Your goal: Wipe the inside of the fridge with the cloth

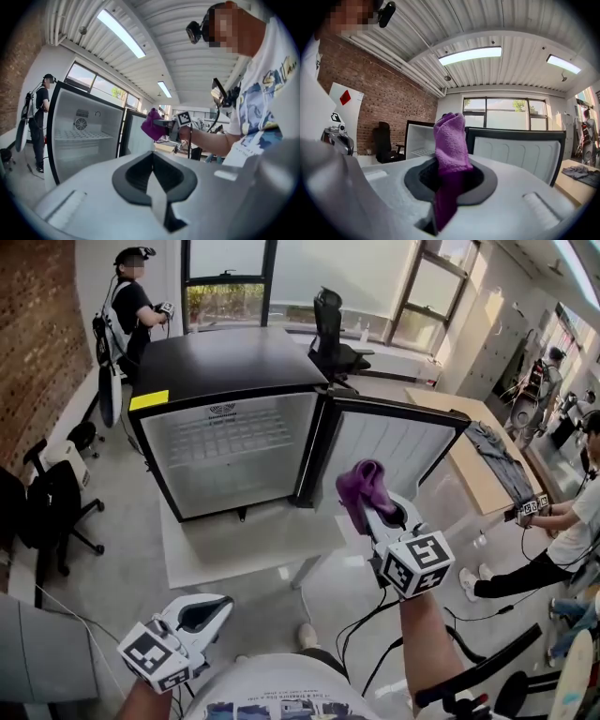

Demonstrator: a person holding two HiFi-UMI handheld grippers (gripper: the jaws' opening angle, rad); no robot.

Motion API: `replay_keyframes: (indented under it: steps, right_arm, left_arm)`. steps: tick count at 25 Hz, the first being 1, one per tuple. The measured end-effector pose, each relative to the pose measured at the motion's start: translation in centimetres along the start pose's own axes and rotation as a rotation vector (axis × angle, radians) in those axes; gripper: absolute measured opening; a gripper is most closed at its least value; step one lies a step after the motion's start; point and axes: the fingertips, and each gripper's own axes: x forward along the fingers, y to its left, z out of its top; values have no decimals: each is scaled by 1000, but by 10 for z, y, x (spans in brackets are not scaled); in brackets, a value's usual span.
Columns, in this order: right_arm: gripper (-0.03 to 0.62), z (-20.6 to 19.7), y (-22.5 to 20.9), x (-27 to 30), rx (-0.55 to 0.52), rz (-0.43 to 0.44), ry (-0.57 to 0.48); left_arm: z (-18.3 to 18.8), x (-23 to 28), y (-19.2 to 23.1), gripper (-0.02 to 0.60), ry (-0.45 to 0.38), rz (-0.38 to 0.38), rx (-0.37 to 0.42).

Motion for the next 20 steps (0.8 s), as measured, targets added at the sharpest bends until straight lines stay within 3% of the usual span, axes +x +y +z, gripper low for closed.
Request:
replay_keyframes:
  steps: [13, 20]
  right_arm:
    - [52, 33, -66, 82, -65, 132, -7]
    - [52, 30, -80, 117, -95, 184, 20]
  left_arm:
    - [12, 56, -4, 6, 19, 115, -21]
    - [13, 94, -9, 6, 58, 116, -13]
